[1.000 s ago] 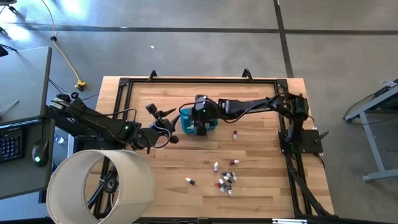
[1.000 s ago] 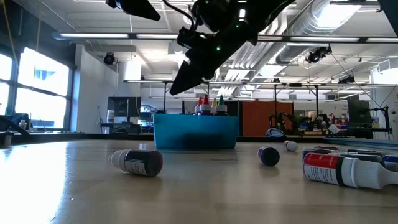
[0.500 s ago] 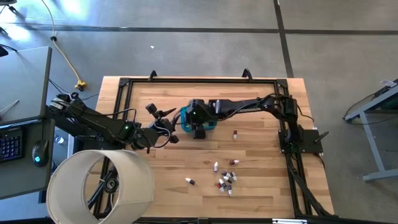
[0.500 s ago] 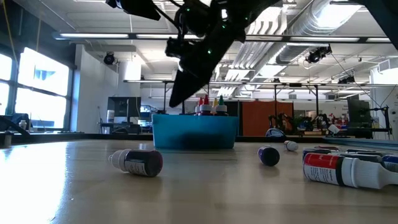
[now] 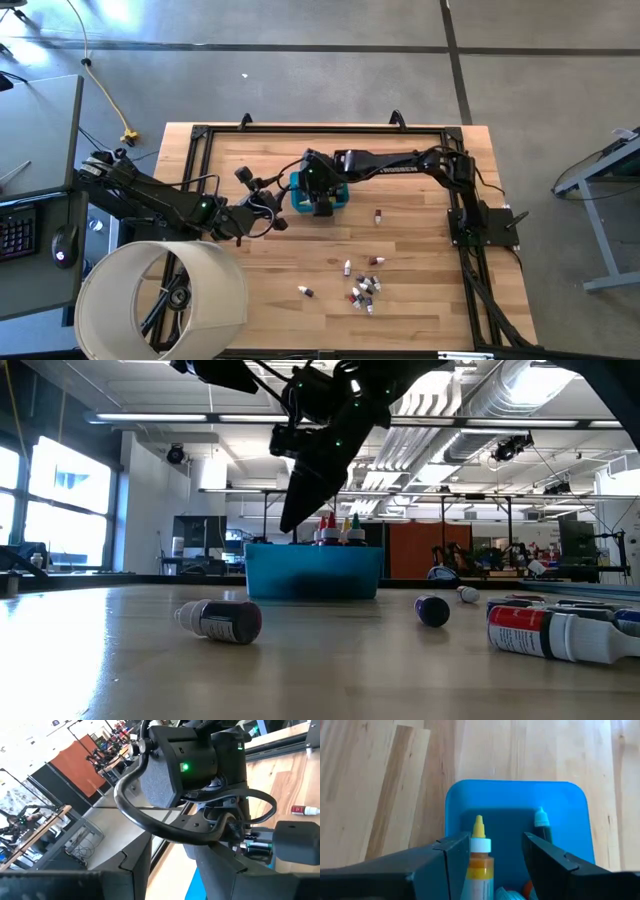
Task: Pick & Place food coloring
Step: Adjust the yellow food coloring bottle in the bin
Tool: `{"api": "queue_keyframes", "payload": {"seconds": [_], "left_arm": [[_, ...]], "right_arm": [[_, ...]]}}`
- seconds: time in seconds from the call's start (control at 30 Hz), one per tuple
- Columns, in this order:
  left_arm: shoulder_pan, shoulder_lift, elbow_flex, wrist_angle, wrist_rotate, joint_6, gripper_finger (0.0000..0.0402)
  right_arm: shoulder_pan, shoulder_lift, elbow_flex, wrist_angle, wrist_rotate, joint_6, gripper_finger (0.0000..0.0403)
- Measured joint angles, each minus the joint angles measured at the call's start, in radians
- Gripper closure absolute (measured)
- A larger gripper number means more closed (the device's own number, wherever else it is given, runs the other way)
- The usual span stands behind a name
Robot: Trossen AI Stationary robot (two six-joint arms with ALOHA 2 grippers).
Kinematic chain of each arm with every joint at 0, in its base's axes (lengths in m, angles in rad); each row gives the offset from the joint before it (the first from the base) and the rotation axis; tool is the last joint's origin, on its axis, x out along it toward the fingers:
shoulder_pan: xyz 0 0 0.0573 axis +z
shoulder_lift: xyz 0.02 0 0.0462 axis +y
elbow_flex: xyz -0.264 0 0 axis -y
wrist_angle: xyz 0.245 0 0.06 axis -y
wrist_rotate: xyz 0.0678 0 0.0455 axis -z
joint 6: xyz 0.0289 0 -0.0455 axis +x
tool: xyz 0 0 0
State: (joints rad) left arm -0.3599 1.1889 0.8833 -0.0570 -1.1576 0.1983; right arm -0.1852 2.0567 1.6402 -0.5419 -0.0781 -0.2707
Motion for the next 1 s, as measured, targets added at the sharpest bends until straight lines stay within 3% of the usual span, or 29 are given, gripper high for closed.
{"api": "queue_keyframes", "payload": {"seconds": [0.13, 0.23, 0.47, 0.57, 0.73, 0.83, 1.0], "left_arm": [[0.000, 0.000, 0.000, -0.018, 0.010, -0.062, 0.0259], [0.000, 0.000, 0.000, -0.053, 0.072, -0.084, 0.0259], [0.054, 0.000, 0.000, -0.073, 0.208, -0.099, 0.0259], [0.148, 0.000, 0.016, -0.095, 0.358, -0.104, 0.0259], [0.377, 0.030, 0.116, -0.253, 0.783, -0.191, 0.0259], [0.475, 0.092, 0.197, -0.396, 0.927, -0.177, 0.0259], [0.540, 0.272, 0.382, -0.643, 1.050, -0.117, 0.0259]], "right_arm": [[0.012, -0.003, 0.000, 0.000, 0.003, -0.003, 0.0236], [0.026, -0.023, -0.001, -0.014, 0.026, -0.039, 0.0245], [0.071, -0.128, 0.109, -0.255, 0.226, -0.049, 0.0264], [0.099, -0.193, 0.182, -0.394, 0.345, -0.021, 0.0265], [0.137, -0.348, 0.220, -0.546, 0.514, 0.166, 0.0268], [0.137, -0.478, 0.132, -0.556, 0.508, 0.296, 0.0276], [0.142, -0.713, -0.218, -0.364, 0.494, 0.398, 0.0294]]}}
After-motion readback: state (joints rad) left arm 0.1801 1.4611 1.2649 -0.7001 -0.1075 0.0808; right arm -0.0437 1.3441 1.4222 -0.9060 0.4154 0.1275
